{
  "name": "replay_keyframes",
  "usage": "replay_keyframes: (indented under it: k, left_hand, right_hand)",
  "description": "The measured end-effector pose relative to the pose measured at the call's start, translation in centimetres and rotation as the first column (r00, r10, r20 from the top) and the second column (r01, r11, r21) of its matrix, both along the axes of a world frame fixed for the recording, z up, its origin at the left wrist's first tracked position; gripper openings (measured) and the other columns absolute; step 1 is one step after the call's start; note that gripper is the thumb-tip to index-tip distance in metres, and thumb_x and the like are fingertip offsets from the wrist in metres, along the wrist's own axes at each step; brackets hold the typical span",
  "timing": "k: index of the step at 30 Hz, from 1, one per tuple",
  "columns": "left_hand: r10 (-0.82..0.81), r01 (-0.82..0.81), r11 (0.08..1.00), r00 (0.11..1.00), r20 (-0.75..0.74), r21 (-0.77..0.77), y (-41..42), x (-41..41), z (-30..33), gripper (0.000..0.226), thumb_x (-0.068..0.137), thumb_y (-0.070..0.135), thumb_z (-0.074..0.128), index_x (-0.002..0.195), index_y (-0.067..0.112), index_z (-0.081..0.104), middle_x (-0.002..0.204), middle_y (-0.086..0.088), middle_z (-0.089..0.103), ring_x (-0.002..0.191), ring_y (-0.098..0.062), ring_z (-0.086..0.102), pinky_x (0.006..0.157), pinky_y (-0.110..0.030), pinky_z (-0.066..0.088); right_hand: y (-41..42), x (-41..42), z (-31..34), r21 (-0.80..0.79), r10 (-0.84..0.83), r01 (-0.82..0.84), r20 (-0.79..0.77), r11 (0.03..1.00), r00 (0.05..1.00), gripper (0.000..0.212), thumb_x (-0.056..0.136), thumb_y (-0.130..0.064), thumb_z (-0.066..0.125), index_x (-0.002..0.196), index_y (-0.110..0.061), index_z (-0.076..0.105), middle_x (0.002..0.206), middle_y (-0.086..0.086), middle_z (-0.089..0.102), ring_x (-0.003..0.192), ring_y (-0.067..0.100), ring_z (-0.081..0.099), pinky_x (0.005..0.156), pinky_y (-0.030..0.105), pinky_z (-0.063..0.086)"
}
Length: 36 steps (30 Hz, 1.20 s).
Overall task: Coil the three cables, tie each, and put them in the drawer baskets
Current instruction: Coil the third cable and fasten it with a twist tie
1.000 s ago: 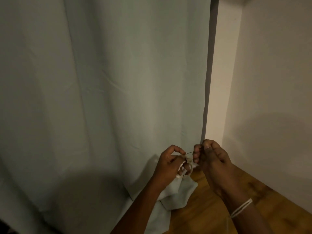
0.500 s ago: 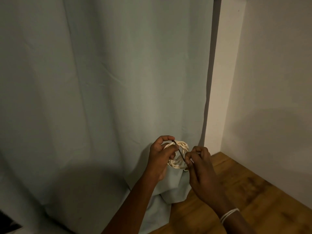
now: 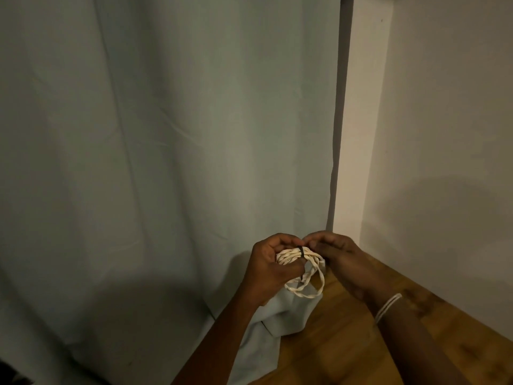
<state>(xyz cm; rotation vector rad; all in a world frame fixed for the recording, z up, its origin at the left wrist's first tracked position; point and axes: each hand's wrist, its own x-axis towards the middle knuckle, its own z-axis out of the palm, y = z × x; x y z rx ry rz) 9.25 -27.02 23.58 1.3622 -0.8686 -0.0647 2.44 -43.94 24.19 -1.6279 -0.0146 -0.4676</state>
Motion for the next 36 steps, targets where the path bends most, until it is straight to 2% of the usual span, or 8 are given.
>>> replay_keyframes:
  k: [3,7,13,20,24,26,30,36]
  left_hand:
    - [-0.031,0.029,0.999,0.999,0.045,0.039,0.3,-0.3,0.0,0.031,0.067,0.017,0.083,0.094,0.025,0.072,0.093,-0.005,0.075,0.087,-0.027,0.072,0.074,-0.032,0.058]
    - [-0.009,-0.005,0.995,0.990,0.143,0.098,0.3,-0.8,0.0,0.032,0.066,0.018,0.080,0.096,0.014,0.070,0.094,0.010,0.068,0.087,-0.020,0.069,0.071,-0.022,0.053]
    - [0.016,-0.042,0.993,0.974,0.224,0.113,0.0,-1.0,-0.1,0.039,0.065,0.024,0.080,0.099,0.008,0.068,0.095,0.022,0.058,0.088,-0.017,0.068,0.071,-0.020,0.053]
    - [-0.027,-0.001,0.993,0.971,0.236,0.119,-0.5,-1.0,0.1,0.031,0.075,0.019,0.081,0.102,0.011,0.069,0.104,0.011,0.054,0.093,-0.019,0.066,0.077,-0.024,0.056]
    - [-0.086,0.044,0.984,0.966,0.243,0.172,-0.5,-1.2,0.0,0.030,0.075,0.022,0.076,0.103,0.013,0.068,0.108,0.009,0.053,0.098,-0.019,0.066,0.081,-0.025,0.055]
    - [-0.082,0.036,0.983,0.962,0.259,0.180,-0.4,-1.2,-0.3,0.031,0.074,0.021,0.077,0.103,0.011,0.069,0.107,0.009,0.055,0.097,-0.020,0.066,0.081,-0.026,0.056]
    - [-0.083,0.034,0.984,0.955,0.284,0.175,0.0,-0.6,-0.6,0.030,0.076,0.021,0.077,0.101,0.007,0.067,0.102,-0.002,0.064,0.092,-0.028,0.069,0.080,-0.044,0.060]
    - [-0.074,0.041,0.988,0.971,0.228,0.146,0.4,-1.2,0.1,0.030,0.080,0.029,0.074,0.100,0.007,0.069,0.097,-0.005,0.072,0.090,-0.026,0.071,0.080,-0.036,0.059]
  right_hand:
    - [-0.7,-0.1,-0.1,0.080,0.236,-0.229,-0.094,0.970,0.967,0.027,0.092,-0.021,0.058,0.105,-0.005,0.075,0.108,0.022,0.072,0.102,0.038,0.068,0.090,0.043,0.057]
    - [-1.0,-0.4,-0.5,0.183,0.444,-0.422,-0.100,0.888,0.890,0.041,0.072,-0.034,0.083,0.103,-0.008,0.078,0.106,0.016,0.074,0.098,0.026,0.071,0.085,0.032,0.057]
    - [-1.7,-1.0,-0.2,0.291,0.541,-0.488,-0.139,0.823,0.829,0.035,0.077,-0.022,0.076,0.108,-0.006,0.076,0.111,0.016,0.073,0.103,0.026,0.071,0.088,0.031,0.057]
    - [-2.1,-1.5,0.0,0.362,0.613,-0.539,-0.127,0.760,0.780,0.029,0.076,-0.012,0.072,0.104,-0.008,0.078,0.105,0.012,0.076,0.096,0.020,0.073,0.084,0.028,0.058]
    - [-2.6,-1.0,-0.3,0.257,0.606,-0.561,-0.153,0.787,0.780,0.034,0.083,-0.020,0.074,0.113,-0.005,0.073,0.108,0.013,0.074,0.099,0.022,0.071,0.088,0.029,0.057]
    - [-2.9,-0.9,-0.1,0.066,0.499,-0.497,-0.198,0.865,0.843,0.037,0.083,-0.027,0.076,0.112,-0.004,0.072,0.107,0.014,0.074,0.098,0.024,0.070,0.090,0.035,0.056]
    - [-3.5,-0.9,1.1,-0.269,0.351,-0.397,-0.202,0.878,0.914,0.019,0.093,-0.005,0.062,0.106,0.003,0.072,0.101,0.021,0.074,0.090,0.027,0.071,0.090,0.039,0.057]
    - [-3.0,-1.6,1.1,-0.238,0.249,-0.255,-0.057,0.937,0.967,0.012,0.086,-0.008,0.071,0.093,0.001,0.076,0.082,0.019,0.074,0.070,0.025,0.067,0.065,0.030,0.056]
